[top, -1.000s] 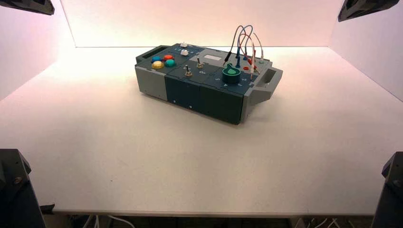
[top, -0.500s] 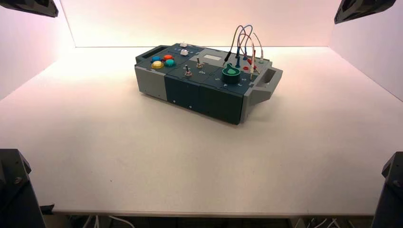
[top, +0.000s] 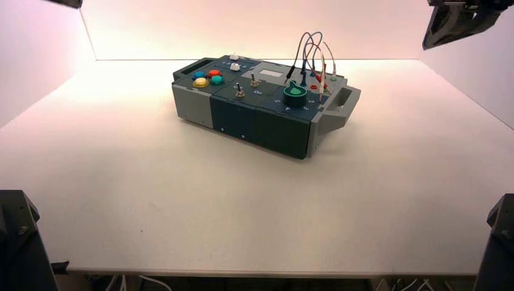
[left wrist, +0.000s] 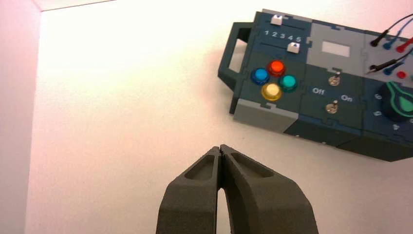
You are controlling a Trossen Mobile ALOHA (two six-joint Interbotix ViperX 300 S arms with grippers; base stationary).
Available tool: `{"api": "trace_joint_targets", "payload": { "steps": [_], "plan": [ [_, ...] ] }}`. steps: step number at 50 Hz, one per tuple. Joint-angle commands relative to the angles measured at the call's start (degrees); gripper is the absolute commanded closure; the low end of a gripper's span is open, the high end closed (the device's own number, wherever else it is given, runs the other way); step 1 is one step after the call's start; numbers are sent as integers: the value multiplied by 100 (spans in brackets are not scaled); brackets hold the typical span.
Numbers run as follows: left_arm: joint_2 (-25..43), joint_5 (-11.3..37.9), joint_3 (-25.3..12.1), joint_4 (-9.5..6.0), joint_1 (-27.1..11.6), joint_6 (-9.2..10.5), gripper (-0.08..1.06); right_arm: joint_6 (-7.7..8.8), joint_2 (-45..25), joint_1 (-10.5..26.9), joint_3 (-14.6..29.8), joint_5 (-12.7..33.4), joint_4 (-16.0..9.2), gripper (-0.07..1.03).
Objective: Flip the bottom switch on with the right gripper.
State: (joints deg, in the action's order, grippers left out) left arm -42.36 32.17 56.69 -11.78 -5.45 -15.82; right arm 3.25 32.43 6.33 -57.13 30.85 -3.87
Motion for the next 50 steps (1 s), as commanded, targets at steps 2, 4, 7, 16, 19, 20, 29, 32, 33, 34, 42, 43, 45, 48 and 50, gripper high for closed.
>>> {"api": "trace_joint_targets", "payload": {
  "steps": [2,4,7,16,19,20,29,32,33,34,42,43,45,48,50],
  "plan": [
    [378,193,-554,-9,-255,-18,100,18,-114,18,334,149,-26,98],
    [483,229,-642,-9,-325,-18,100,35,-141,18,378,202,-26,98],
    [686,237,-782,-9,-431,-18,100,105,-211,18,457,334,-26,98],
    [1239,220,-1099,9,-536,-35,100,211,-325,114,738,756,-26,98],
    [1397,202,-1195,44,-536,-105,100,264,-343,237,861,896,-26,98],
    [1424,202,-1213,44,-536,-132,100,281,-360,299,923,949,-26,98],
    [1942,202,-1503,44,-536,-642,100,527,-554,1090,1538,1573,-18,98],
    [2118,202,-1626,44,-536,-642,100,571,-624,1283,1652,1688,-9,98],
    [2145,211,-1644,44,-536,-642,100,580,-633,1362,1705,1723,-9,98],
    [2206,211,-1679,44,-536,-642,100,589,-642,1397,1723,1731,-9,98],
    [2672,220,-2030,53,-519,-694,100,756,-809,1705,1942,1837,-9,98],
    [2707,220,-2057,53,-519,-694,100,782,-835,1723,1951,1837,-9,98],
    [2839,237,-2153,53,-510,-729,100,817,-870,1740,1978,1846,-9,98],
    [3006,237,-2285,53,-501,-773,100,870,-923,1758,2004,1881,-9,98],
    [3138,237,-2382,53,-501,-773,100,888,-940,1767,2004,1898,-9,98]
  ]
}}
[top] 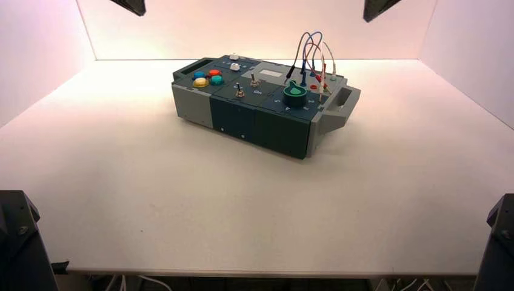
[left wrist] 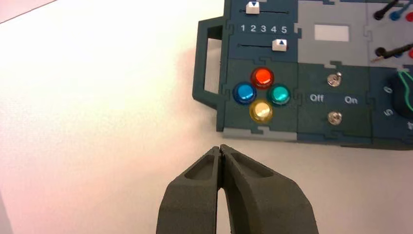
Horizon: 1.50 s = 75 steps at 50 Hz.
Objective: Flip the bottom switch on with the right gripper.
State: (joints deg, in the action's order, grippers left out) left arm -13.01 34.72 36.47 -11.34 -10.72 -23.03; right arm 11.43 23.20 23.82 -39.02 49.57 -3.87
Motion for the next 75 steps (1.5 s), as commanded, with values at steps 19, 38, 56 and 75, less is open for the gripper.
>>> {"api": "trace_joint_targets", "payload": {
  "steps": [19,38,56,75],
  "plan": [
    [1248,9,-1134,9,70,-62,100,308,-316,316,360,79,-9,98],
    [2039,18,-1635,-9,70,-70,100,404,-949,615,976,35,-18,98],
    [2514,26,-1916,-35,62,-141,100,439,-1600,1063,1459,-97,-18,98],
    [2760,26,-2136,-149,-53,-141,100,439,-2074,1230,1802,-176,-18,98]
  ]
}}
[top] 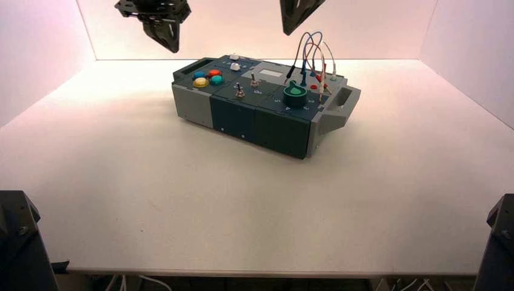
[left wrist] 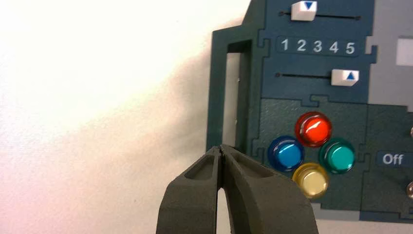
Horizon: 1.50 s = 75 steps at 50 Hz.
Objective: Flip the bottom switch on with the right gripper.
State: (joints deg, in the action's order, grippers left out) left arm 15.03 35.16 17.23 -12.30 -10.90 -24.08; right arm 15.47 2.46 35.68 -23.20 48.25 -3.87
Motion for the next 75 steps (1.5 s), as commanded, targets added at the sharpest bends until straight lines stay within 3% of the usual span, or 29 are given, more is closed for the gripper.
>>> {"api": "trace_joint_targets", "payload": {
  "steps": [1,34,75],
  "plan": [
    [-35,-18,-211,-62,-35,-35,100,35,-18,44,229,-44,-18,98],
    [853,343,-773,-88,-158,-26,100,62,-281,158,545,-44,-9,98],
    [1248,334,-817,-62,-158,0,100,141,-404,290,800,53,-9,98]
  ]
}}
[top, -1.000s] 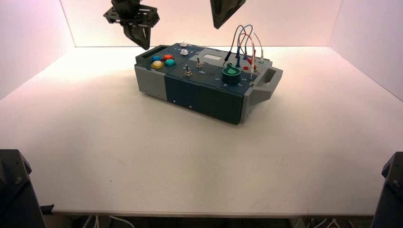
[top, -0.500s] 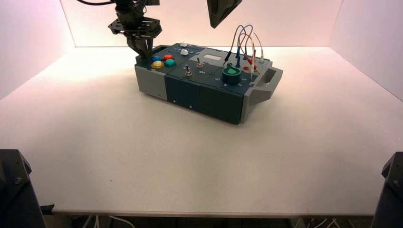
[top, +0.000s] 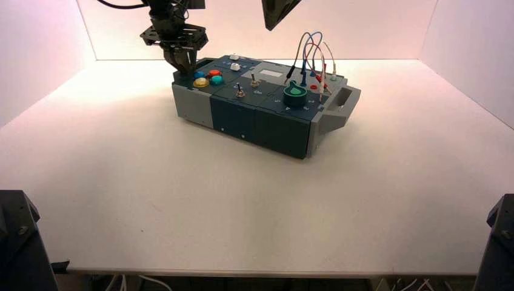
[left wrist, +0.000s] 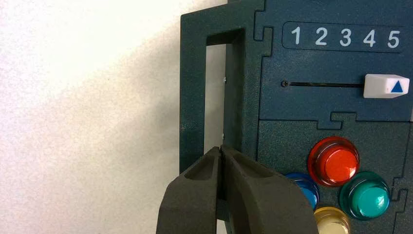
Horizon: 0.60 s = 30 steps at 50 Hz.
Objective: Flip the bottom switch on with the right gripper.
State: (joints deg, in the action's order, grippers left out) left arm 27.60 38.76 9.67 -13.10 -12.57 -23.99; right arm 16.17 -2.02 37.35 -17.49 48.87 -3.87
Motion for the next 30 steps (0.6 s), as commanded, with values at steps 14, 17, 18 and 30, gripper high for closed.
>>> {"api": "trace_joint_targets", "payload": {
  "steps": [14,17,18,30],
  "plan": [
    [0,-18,0,18,0,-9,100,88,-202,193,387,-70,0,98],
    [0,-26,26,18,9,-9,100,88,-246,185,413,-114,9,98],
    [0,-26,35,26,9,-9,100,88,-281,185,422,-158,9,98],
    [26,-44,44,26,9,0,100,88,-545,185,527,-466,9,98]
  ]
}}
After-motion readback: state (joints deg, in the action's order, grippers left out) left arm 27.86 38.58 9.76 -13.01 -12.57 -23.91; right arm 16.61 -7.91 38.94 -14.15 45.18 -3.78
